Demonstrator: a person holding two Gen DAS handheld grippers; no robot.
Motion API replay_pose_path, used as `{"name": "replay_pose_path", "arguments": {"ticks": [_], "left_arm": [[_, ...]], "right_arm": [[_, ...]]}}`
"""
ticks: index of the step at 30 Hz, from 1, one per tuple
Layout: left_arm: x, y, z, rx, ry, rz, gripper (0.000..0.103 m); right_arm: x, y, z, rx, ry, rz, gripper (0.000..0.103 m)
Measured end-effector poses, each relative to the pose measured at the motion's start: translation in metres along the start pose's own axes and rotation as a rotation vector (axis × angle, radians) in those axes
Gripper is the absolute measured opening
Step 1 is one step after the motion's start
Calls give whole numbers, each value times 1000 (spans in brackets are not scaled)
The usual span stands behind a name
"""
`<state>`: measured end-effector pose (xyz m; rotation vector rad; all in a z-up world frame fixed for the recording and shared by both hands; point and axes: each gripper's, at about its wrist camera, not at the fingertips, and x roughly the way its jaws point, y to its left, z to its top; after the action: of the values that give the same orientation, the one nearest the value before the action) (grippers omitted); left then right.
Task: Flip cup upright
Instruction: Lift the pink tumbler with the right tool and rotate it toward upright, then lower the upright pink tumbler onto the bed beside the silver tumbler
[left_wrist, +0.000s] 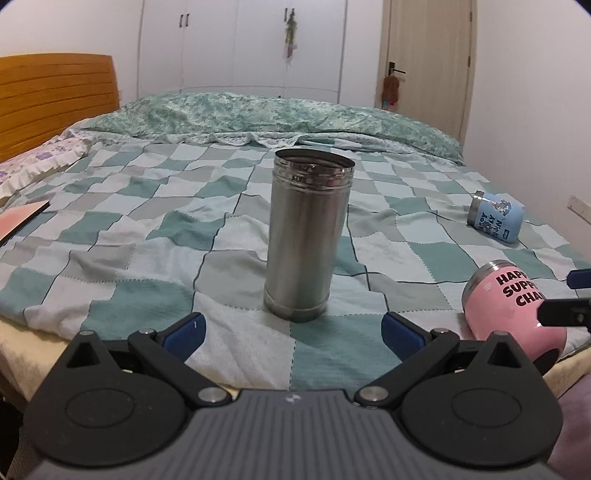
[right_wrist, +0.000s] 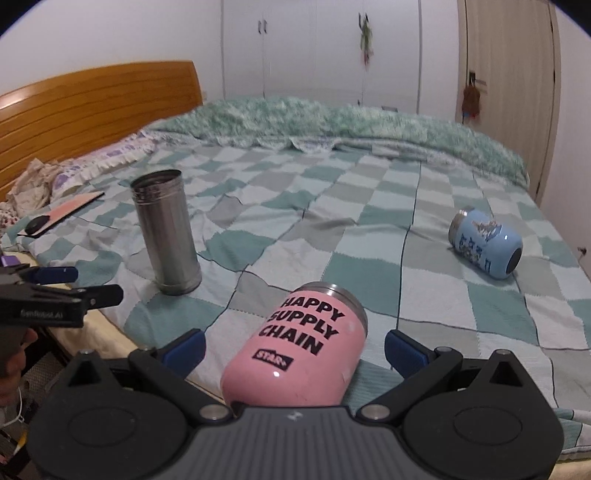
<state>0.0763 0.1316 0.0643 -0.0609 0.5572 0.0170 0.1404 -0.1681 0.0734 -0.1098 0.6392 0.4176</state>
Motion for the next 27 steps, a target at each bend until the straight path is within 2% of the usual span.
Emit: {"name": "replay_pose_path", "arguments": {"ticks": [9, 20, 21, 23, 27], "left_arm": [[21, -7, 7, 97, 6, -55, 103], [39, -10, 8, 104, 24, -89, 103], [41, -10, 8, 103, 27, -87, 103], [41, -10, 7, 98, 28, -89, 103], [40, -8, 7, 88, 25, -92, 103]], "right_arm": [[41, -16, 29, 151, 182, -24, 103], [99, -43, 30, 393, 401, 43, 103], [105, -47, 27, 424, 421, 50, 99], [111, -57, 19, 500, 431, 98, 85], [102, -67, 7, 549, 360, 169, 84]]}}
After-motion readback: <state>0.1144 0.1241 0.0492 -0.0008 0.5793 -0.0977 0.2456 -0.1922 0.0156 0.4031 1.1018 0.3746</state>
